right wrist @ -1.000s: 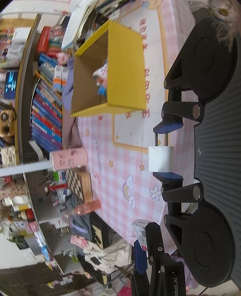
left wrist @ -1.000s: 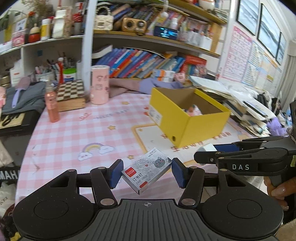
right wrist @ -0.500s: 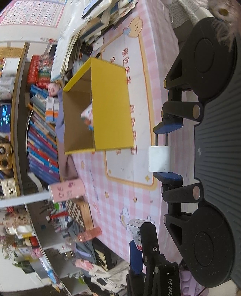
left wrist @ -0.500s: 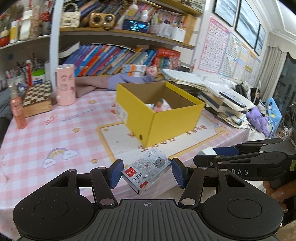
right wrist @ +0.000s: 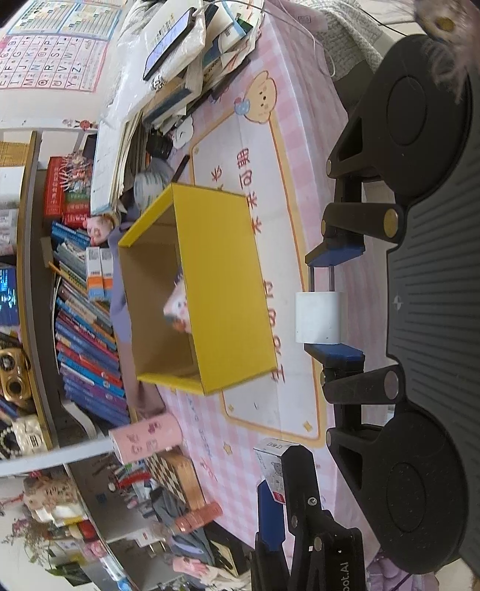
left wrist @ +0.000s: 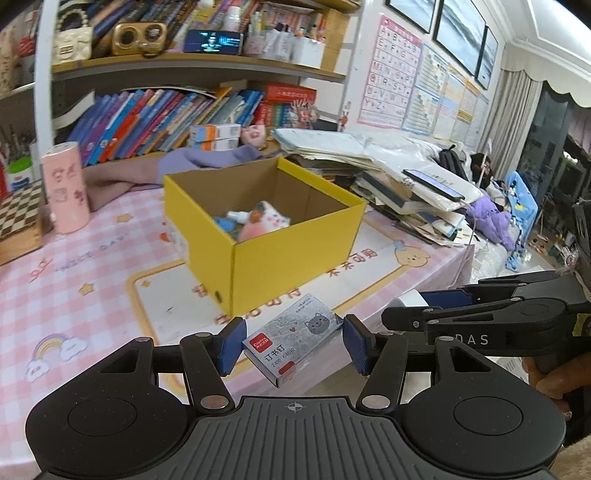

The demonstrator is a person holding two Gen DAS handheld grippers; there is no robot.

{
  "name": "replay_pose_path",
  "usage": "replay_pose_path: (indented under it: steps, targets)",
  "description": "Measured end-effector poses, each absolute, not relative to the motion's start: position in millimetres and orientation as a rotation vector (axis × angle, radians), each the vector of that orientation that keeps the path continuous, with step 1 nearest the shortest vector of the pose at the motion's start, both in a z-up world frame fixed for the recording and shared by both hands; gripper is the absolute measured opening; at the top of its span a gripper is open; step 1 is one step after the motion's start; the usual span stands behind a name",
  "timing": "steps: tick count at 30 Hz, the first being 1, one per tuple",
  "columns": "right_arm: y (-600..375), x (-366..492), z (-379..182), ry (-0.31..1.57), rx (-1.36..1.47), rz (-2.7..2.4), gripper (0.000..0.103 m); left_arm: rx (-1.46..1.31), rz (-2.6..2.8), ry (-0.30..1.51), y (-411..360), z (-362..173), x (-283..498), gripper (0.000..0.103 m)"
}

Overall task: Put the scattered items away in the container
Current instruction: 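Carry the white plug and red-white card box with both tools over the yellow box, then open both tools to drop the card box and plug into the box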

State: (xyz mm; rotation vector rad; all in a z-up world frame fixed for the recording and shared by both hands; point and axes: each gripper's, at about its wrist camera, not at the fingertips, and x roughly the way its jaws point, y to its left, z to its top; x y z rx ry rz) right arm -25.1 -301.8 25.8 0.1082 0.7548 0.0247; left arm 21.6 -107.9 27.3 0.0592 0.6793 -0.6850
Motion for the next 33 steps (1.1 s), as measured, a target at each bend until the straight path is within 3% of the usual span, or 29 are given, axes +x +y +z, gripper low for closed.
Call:
replay_pose_path:
  steps: [24, 33]
  targets:
    - [-382.0, 113.0, 45.1, 0.655, 0.017, 0.203, 0.041, 0.063, -0.487, 0.604, -195.0, 42.7, 128.9, 0.057]
    - [-380.1, 192.8, 23.7, 0.679, -0.063, 0.304, 0.041, 0.154, -0.368, 0.638, -226.0, 30.0, 195.9, 0.057]
